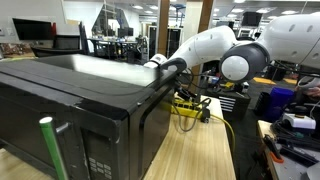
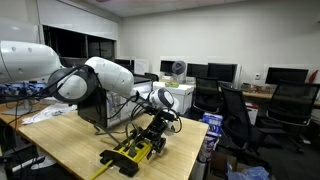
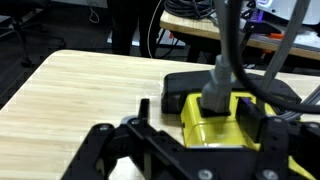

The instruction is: Plug the power cable inside the extension cord

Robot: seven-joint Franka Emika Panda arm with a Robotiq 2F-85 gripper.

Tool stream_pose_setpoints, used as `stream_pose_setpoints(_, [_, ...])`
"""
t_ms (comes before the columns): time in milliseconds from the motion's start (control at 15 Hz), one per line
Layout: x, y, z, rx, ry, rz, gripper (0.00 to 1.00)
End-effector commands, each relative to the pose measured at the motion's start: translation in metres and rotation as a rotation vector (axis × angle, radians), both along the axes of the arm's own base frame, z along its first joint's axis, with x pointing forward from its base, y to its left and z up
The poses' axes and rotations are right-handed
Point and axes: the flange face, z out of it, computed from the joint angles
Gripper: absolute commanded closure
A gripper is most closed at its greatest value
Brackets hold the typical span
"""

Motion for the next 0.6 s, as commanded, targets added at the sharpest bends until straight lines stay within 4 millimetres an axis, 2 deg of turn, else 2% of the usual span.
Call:
stream_pose_setpoints(0, [0.008, -0.007, -0.002, 0.013, -0.092, -0.011, 0.0])
stream_pose_setpoints(533, [0.028, -0.012, 0.022, 0.007, -0.216, 0.005, 0.0])
